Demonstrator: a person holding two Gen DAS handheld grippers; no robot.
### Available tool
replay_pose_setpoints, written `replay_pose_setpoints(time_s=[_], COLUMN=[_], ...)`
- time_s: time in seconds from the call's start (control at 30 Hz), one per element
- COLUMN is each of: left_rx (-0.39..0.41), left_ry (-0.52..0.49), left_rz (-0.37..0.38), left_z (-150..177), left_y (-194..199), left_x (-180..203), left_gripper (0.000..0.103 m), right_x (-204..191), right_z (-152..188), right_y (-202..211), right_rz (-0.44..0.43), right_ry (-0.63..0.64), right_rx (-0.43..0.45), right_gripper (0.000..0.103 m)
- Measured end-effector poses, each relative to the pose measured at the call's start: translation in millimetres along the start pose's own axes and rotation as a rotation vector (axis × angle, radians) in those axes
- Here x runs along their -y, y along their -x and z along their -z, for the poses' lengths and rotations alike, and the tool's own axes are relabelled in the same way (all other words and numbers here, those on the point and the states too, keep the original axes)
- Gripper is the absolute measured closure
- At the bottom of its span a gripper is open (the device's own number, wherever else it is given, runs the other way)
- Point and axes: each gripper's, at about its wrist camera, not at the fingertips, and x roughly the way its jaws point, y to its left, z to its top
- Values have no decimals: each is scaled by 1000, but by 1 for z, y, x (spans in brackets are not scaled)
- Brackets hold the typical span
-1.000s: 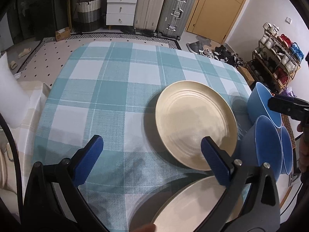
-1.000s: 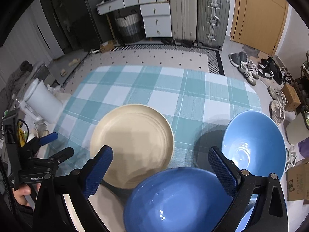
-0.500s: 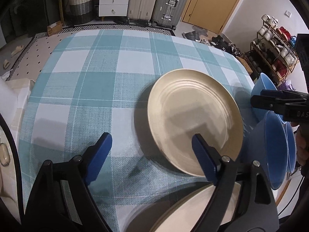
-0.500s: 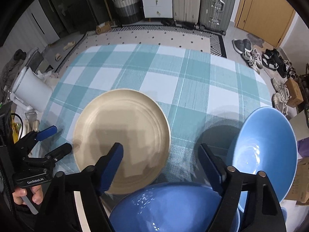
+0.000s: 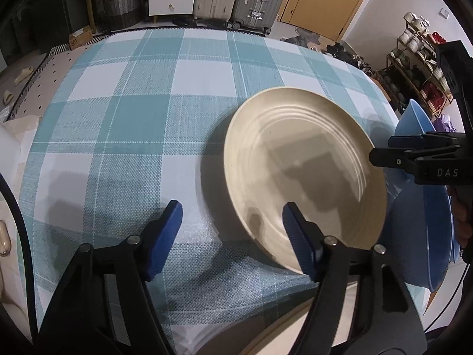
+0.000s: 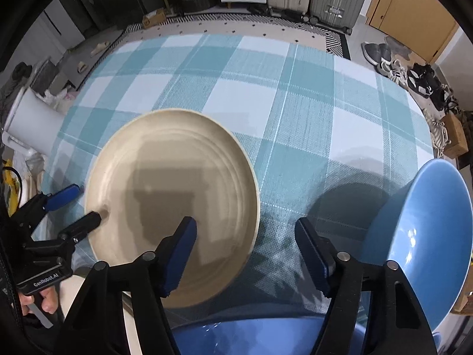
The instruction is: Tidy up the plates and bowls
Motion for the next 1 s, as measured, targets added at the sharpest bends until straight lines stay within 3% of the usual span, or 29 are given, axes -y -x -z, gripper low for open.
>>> replay_pose_setpoints(time_s=[0.2, 0.37, 0.5, 0.57, 0.7, 1.0], left_rx=[-19, -33, -33, -32, -25, -13], left_ry=[-16, -39, -56, -63, -76, -68], left_rz=[2, 3, 13, 17, 21, 6], left_z=[2, 3, 4, 4, 5, 4], left_y=[-9, -14, -14, -14, -13, -10], left_x=[4, 7, 9, 10, 14, 11], left_gripper=[54, 69, 76, 79, 84, 85], right_x=[-1, 3, 3, 4, 1, -6], right_z=[-1, -1, 1, 1, 1, -1], right_y=[-14, -20, -21, -21, -18, -12], right_rz=[9, 24, 21, 25, 29, 47], right_ry=[16, 8, 9, 6, 22, 36], right_rx=[-38, -54, -55, -49, -18, 23], right_gripper=[46, 65, 72, 82, 91, 92])
